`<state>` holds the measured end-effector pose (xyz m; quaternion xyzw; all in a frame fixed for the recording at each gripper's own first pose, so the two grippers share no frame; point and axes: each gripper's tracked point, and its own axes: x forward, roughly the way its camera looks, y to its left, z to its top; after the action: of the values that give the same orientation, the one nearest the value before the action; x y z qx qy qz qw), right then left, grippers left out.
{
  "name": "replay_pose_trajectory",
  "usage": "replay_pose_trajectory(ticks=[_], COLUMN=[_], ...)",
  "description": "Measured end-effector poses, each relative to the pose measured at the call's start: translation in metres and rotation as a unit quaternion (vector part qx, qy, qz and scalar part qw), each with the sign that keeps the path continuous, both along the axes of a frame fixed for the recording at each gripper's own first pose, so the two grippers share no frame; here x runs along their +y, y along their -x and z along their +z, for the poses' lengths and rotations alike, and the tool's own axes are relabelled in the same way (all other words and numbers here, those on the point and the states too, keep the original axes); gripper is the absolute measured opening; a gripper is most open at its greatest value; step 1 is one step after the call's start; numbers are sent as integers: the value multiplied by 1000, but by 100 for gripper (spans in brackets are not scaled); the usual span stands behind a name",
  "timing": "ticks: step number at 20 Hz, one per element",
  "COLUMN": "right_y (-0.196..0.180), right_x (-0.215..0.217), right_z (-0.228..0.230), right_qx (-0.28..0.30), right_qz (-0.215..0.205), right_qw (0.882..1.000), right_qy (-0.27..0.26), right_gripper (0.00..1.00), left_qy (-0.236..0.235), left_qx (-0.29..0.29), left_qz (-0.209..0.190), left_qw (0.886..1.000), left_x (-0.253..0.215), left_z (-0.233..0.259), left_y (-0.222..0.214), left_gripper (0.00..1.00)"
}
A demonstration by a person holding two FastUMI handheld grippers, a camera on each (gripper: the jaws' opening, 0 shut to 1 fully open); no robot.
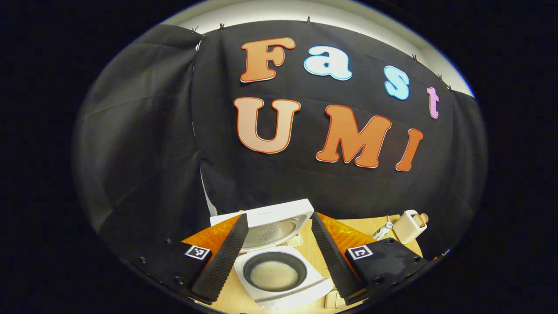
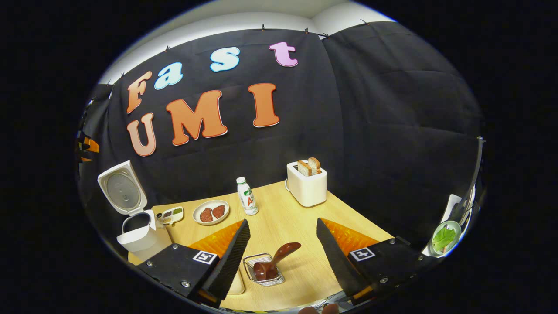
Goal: Close the left gripper, press the button to open the rice cooker; take a wooden spoon from the chopstick holder with the right hand, scoop a spoonful of rice and pour it into the rice cooker, then put the wooden spoon back into the chopstick holder.
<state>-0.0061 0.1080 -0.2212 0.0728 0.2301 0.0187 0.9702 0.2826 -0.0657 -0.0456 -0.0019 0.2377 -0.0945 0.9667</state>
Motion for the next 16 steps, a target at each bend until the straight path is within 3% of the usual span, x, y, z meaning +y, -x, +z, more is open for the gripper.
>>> replay_pose_trajectory(ticks=[3, 8, 13, 16], right_y=[1, 2, -3, -6], right_x=[6, 3, 4, 10], right_z=[-1, -5, -5, -3], right_qx=[1, 7, 12, 11], right_qz=[7, 9, 0, 4], right_qw=[1000, 1000, 1000, 1000], right_qy=[-2, 6, -13, -20], right_gripper=[95, 95, 95, 95], left_qy=[27, -1, 5, -7], left_qx=[28, 72, 131, 130], left_qz=[15, 58, 76, 63], left_qw=[999, 996, 988, 990], left_x=[-2, 19, 27, 26], left_z=[-9, -41, -85, -88], left_y=[-41, -92, -96, -91], left_gripper=[99, 99, 99, 100])
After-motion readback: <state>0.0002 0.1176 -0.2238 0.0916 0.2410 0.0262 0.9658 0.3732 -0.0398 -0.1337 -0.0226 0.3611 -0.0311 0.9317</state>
